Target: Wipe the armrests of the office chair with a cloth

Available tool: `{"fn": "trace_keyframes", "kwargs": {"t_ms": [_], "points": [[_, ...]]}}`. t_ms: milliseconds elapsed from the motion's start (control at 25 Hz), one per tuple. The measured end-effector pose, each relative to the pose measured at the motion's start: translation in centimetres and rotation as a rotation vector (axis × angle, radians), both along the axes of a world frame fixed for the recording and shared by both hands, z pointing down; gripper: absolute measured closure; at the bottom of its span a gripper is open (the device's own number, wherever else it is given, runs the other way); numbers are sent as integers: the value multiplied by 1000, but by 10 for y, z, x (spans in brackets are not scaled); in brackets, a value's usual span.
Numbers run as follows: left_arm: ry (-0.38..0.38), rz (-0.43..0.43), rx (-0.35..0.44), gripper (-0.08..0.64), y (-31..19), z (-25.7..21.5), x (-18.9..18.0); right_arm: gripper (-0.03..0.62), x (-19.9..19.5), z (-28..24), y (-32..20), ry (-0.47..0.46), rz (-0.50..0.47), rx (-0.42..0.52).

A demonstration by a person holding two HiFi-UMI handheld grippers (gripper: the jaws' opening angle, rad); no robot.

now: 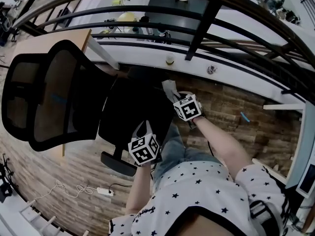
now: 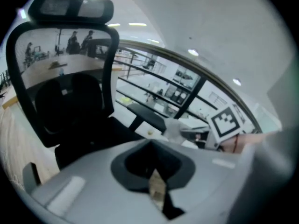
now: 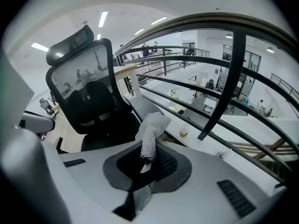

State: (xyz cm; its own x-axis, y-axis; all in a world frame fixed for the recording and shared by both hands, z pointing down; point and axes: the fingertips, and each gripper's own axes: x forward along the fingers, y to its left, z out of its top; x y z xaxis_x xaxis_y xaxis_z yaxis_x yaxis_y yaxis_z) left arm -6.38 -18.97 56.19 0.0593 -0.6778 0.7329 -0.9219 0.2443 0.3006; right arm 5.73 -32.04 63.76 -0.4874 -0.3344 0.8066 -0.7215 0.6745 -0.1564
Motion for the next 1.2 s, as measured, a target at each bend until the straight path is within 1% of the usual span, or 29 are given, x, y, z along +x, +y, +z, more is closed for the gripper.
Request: {"fn": "trace_keyframes", "kwargs": {"t_ms": [160,440,760,1040,1200], "points": [[-6,2,26,558,6,-4,11,560,10,-12,16,-44,10,19],[-19,4,78,558,35,-21,27,560,23,-45,59,-124,25,59],[-32,-2,105,558,70,-32,51,560,49,-82,105,-225,51,86],[-44,-7,130,558,105,-44,69,560,71,-113,148,-293,58,124],[-57,-6,141,558,120,-48,78,560,83,-127,168,-313,42,160]]}}
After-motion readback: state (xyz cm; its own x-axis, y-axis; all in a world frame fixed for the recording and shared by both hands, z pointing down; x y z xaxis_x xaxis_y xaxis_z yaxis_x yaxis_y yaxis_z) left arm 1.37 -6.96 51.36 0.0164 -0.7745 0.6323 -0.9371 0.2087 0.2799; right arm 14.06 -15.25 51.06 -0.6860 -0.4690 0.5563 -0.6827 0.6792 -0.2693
